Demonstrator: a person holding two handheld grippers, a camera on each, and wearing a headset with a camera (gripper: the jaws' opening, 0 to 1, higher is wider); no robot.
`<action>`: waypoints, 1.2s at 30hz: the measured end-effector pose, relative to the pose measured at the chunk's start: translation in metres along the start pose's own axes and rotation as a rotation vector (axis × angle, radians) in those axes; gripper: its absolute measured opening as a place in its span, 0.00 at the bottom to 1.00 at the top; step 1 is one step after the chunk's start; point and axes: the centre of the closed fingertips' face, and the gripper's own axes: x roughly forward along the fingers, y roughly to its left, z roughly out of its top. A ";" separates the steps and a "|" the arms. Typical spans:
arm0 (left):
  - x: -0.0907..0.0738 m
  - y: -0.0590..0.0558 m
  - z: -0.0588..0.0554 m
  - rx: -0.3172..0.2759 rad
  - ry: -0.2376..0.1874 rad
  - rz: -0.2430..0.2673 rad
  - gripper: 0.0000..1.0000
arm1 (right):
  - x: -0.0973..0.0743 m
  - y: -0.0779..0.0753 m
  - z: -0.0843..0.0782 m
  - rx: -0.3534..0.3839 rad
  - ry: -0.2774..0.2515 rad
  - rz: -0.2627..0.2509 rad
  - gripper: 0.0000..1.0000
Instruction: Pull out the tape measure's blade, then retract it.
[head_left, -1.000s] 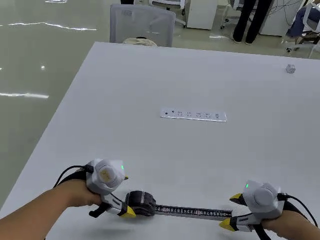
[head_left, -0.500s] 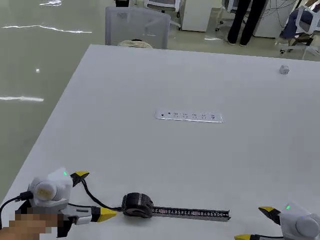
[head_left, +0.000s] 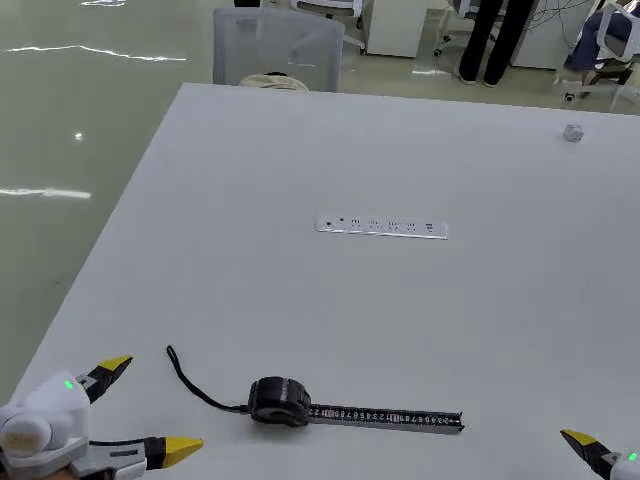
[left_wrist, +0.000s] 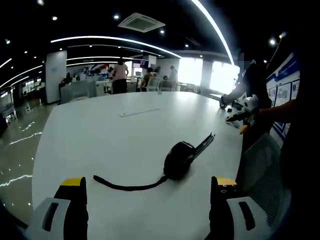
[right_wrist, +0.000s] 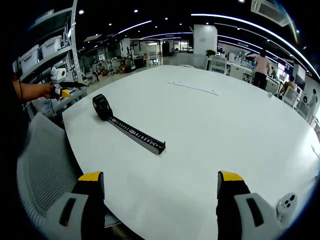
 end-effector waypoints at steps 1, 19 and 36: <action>-0.003 -0.001 -0.002 -0.007 -0.003 0.002 1.00 | -0.002 0.000 -0.001 0.004 -0.002 -0.002 0.97; -0.041 -0.019 -0.026 -0.033 0.019 0.048 1.00 | -0.049 -0.001 -0.017 -0.025 -0.089 -0.078 1.00; -0.054 -0.013 -0.028 -0.047 -0.009 0.071 1.00 | -0.063 -0.003 -0.037 0.036 -0.069 -0.097 1.00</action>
